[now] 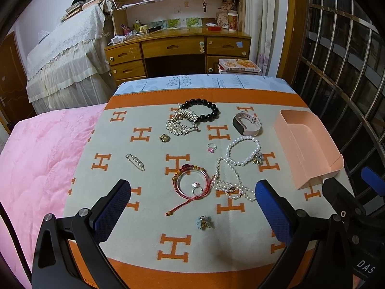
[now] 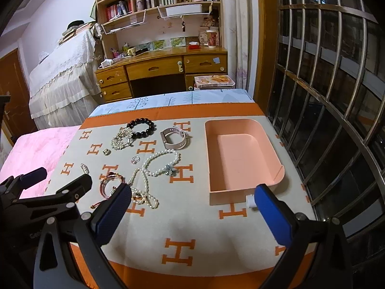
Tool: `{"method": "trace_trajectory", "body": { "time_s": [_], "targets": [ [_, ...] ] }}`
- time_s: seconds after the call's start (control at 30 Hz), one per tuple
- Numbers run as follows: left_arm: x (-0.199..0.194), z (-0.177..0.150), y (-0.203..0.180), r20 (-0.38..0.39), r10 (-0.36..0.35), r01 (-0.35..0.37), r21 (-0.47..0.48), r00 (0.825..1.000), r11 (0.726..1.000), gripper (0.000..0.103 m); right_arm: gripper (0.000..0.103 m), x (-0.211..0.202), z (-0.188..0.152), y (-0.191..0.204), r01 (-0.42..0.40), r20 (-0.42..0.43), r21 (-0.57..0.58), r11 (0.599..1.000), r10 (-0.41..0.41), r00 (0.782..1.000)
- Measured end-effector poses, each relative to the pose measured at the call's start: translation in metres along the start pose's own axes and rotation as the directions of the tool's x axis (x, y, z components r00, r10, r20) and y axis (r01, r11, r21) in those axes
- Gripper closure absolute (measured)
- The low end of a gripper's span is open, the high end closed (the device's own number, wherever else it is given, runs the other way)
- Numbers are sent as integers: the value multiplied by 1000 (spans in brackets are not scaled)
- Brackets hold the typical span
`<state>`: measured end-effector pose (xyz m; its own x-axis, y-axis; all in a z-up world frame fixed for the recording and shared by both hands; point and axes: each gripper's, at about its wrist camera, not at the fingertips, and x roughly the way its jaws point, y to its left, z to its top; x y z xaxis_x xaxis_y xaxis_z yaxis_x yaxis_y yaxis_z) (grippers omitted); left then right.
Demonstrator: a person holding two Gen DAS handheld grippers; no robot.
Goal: Organize jewelry
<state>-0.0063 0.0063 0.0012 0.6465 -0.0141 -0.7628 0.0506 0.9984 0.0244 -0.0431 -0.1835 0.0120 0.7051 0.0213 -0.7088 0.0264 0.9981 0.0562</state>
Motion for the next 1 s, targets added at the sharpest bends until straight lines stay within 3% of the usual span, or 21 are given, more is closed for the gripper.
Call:
{"method": "trace_trajectory", "body": {
  "time_s": [0.3, 0.63, 0.9, 1.0],
  "targets": [
    [-2, 21, 24, 21, -68, 67, 30, 997, 997, 1, 15, 4, 27, 15, -61, -39, -100, 993, 57, 998],
    [25, 74, 66, -114, -176, 174, -29, 978, 984, 1, 36, 13, 91, 14, -138, -86, -139, 981, 126, 988],
    [27, 127, 79, -61, -73, 75, 33, 995, 997, 1, 36, 36, 147, 20, -153, -120, -179, 972, 132, 984],
    [44, 151, 84, -80, -93, 95, 18, 992, 995, 1, 36, 67, 161, 24, -175, -197, -184, 967, 138, 971]
  ]
}}
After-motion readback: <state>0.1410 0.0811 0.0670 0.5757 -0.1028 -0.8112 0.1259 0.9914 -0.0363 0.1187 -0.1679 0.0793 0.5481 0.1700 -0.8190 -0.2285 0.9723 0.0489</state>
